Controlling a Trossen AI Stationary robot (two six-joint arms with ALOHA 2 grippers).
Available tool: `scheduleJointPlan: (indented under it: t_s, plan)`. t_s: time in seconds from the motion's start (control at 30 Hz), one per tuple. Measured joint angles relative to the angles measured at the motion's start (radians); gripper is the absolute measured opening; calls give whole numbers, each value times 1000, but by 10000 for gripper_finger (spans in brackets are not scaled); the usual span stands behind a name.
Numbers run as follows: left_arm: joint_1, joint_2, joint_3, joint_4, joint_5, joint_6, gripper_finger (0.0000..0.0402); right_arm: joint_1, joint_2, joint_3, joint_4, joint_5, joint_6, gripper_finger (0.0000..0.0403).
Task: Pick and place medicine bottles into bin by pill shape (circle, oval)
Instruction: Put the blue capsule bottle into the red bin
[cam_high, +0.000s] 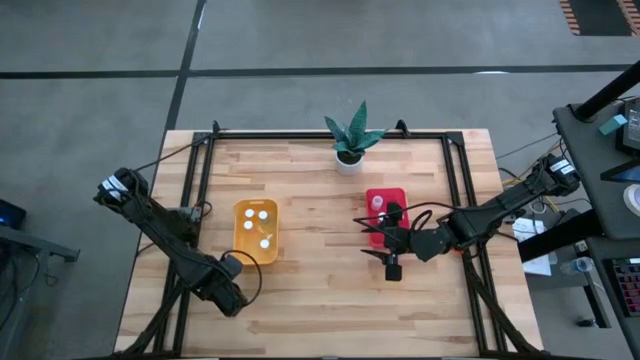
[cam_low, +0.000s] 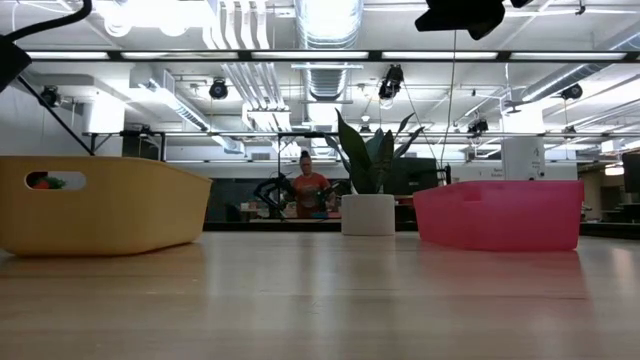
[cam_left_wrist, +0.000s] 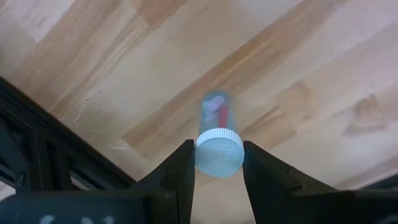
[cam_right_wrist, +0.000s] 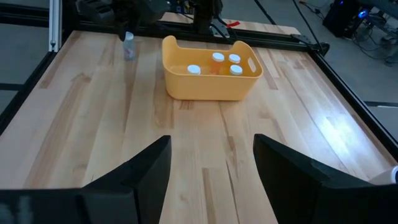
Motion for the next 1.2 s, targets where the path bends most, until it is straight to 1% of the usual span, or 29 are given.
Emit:
scheduleJointPlan:
  t_s: [0.33,0.63,0.73,0.87,1.03,1.13,1.2]
  plan:
    - [8,-22,50,8,22,9,99,0,0,0,0,0,0,219]
    - [82,-25,134,157,28,118,99,0,0,0,0,0,2,219]
    - [119,-20,159,183,18,181,100,0,0,0,0,0,3,219]
    - [167,0,196,208,-22,309,100,0,0,0,0,0,3,219]
    - [229,25,247,268,-101,499,100,0,0,0,0,0,3,219]
    - [269,47,288,262,-158,599,100,0,0,0,1,0,4,219]
    - [292,65,318,266,-177,667,100,0,0,0,1,-1,9,219]
